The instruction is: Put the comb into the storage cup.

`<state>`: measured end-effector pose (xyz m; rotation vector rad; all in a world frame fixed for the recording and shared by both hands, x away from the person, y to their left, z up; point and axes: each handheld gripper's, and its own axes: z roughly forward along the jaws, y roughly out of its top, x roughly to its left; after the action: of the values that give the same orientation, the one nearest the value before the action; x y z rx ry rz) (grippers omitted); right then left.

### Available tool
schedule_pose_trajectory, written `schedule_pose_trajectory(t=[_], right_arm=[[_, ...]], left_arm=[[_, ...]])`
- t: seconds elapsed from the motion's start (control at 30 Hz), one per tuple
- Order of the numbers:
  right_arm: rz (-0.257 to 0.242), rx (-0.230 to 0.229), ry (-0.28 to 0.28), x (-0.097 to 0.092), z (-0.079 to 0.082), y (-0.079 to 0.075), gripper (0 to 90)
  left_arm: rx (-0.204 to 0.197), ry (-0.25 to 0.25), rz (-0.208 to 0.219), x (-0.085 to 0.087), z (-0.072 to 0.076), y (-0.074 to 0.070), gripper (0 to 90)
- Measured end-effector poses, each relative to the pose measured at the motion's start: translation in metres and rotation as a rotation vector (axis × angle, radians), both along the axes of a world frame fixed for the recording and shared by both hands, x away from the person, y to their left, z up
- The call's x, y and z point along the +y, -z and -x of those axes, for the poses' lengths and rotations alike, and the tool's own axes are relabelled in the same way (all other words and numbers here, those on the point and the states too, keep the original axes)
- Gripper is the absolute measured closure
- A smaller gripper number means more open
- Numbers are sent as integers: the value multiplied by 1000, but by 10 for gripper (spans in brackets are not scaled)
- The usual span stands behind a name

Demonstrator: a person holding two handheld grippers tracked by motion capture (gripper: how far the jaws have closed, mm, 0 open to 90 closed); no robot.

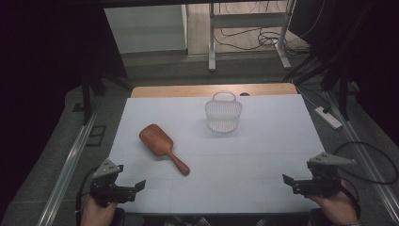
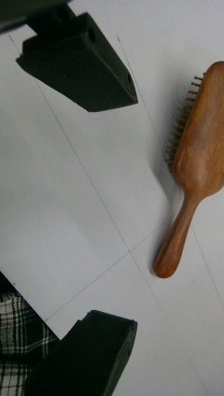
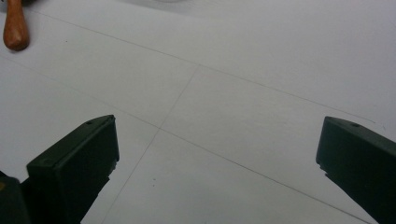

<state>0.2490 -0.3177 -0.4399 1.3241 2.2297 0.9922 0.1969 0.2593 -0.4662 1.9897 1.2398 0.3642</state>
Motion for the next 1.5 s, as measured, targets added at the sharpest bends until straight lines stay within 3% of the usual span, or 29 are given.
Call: schedule_pose_trajectory(t=[0.6, 1.03, 1.5], right_arm=[[23, 16, -11, 3, 0, 0, 0], [23, 19, -12, 3, -1, 1, 0], [21, 26, -17, 3, -1, 1, 0]], left_arm=[[15, -7, 25, 3, -1, 1, 0], [35, 3, 16, 2, -4, 0, 0], [30, 7, 15, 0, -11, -5, 0]])
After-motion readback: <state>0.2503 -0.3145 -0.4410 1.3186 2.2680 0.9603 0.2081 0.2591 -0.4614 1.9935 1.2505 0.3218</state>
